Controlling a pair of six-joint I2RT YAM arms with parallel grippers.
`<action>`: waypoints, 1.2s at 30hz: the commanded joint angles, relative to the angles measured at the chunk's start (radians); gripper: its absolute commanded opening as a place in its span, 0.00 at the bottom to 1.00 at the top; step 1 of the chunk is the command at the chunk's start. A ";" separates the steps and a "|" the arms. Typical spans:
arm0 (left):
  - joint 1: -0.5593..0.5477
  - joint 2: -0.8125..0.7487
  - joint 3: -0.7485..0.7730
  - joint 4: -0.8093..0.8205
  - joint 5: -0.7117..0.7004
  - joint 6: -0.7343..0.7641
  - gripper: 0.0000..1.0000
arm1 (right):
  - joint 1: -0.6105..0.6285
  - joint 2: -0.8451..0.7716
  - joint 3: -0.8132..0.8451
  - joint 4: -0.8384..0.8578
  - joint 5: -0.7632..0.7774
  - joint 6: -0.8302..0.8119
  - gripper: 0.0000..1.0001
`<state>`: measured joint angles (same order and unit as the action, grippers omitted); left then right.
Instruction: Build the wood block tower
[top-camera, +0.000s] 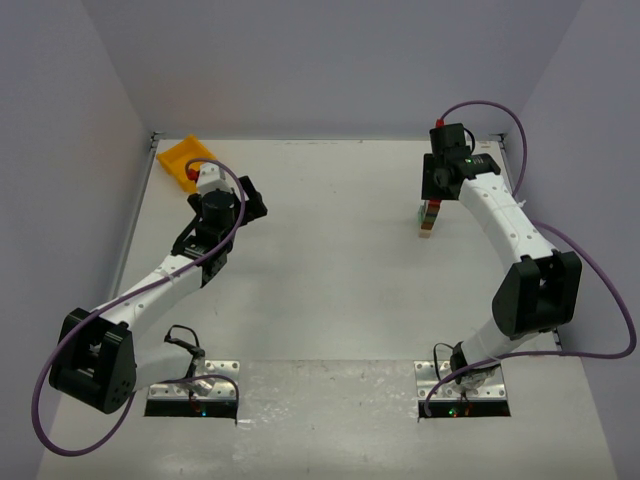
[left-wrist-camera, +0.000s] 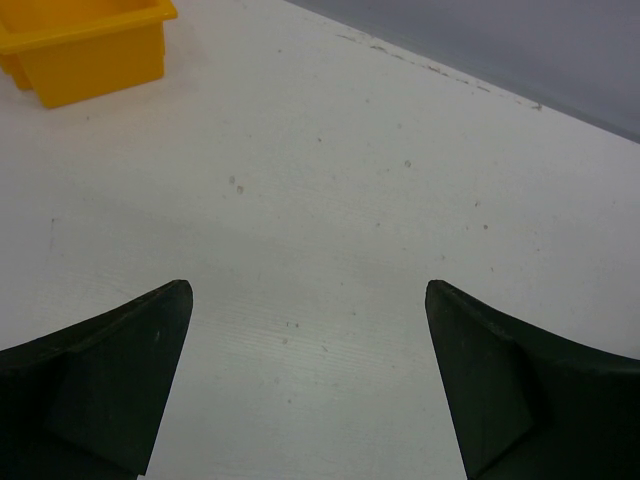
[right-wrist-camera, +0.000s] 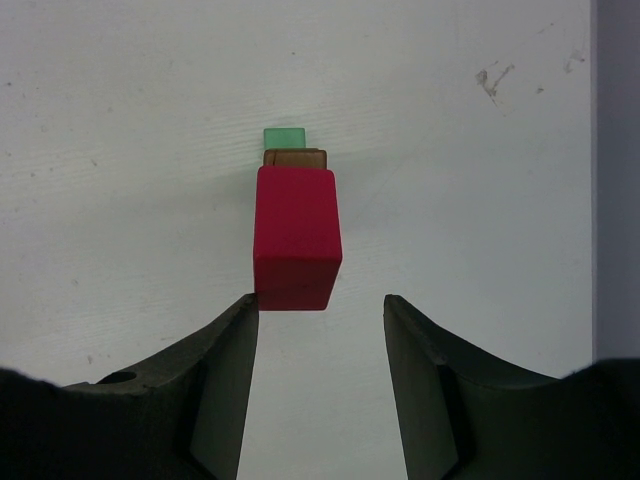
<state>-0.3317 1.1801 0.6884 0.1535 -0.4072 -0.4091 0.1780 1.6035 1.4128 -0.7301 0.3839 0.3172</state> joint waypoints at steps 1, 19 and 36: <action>0.010 -0.007 0.041 0.044 0.002 -0.002 1.00 | -0.005 -0.010 0.008 0.005 0.025 0.000 0.53; 0.010 -0.008 0.040 0.049 0.007 0.000 1.00 | -0.005 -0.023 0.005 0.037 -0.026 -0.018 0.54; 0.010 -0.008 0.039 0.049 0.004 0.000 1.00 | -0.005 0.021 0.032 0.023 0.036 -0.006 0.54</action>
<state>-0.3317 1.1801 0.6884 0.1535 -0.4068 -0.4088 0.1780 1.6183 1.4128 -0.7269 0.3746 0.3061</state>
